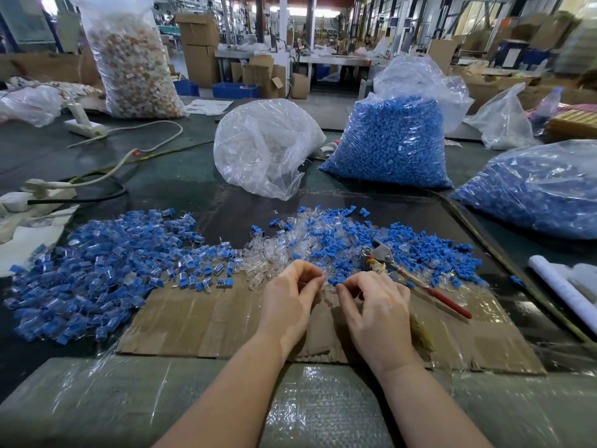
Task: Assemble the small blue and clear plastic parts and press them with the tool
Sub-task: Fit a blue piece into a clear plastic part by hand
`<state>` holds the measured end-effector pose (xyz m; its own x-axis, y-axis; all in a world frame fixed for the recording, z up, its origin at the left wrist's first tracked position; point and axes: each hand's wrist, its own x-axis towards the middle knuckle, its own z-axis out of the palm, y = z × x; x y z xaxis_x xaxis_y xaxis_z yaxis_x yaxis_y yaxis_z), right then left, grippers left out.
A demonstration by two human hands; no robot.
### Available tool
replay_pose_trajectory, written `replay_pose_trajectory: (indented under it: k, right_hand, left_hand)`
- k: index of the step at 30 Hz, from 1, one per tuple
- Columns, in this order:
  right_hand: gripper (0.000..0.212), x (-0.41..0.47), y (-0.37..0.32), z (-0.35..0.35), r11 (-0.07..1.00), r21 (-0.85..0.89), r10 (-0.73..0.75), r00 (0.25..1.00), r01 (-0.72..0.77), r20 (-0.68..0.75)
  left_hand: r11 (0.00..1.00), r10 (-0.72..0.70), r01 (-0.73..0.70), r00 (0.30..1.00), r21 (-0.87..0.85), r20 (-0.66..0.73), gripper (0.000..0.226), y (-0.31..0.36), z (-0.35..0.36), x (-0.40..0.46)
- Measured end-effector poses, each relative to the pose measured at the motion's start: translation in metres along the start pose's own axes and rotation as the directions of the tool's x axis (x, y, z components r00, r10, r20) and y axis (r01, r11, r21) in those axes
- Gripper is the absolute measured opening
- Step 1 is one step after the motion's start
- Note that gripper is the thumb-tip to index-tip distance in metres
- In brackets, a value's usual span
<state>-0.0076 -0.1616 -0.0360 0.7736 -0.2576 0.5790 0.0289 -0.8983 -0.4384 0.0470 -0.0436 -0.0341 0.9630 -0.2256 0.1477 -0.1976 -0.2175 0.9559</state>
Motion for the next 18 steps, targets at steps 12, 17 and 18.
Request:
replay_pose_trajectory:
  k: [12,17,18]
  right_hand:
    - [0.017,0.0,0.0016,0.0029,0.995,-0.074,-0.076,0.996,0.071,-0.055]
    - [0.018,-0.0001,0.0019,0.003,0.994,-0.083,-0.074,0.996,0.07,-0.04]
    - [0.018,-0.0003,0.0023,0.0028,0.996,-0.068,-0.066,0.997,0.064,-0.032]
  left_hand:
    - [0.997,0.061,-0.064,0.996,0.045,0.07,0.025,-0.0001,-0.0005,-0.0014]
    - [0.998,0.053,-0.055,0.993,0.014,0.104,0.021,0.0014,-0.0008,-0.0023]
    - [0.999,0.052,-0.053,0.994,0.009,0.096,0.02,0.0021,-0.0013,-0.0022]
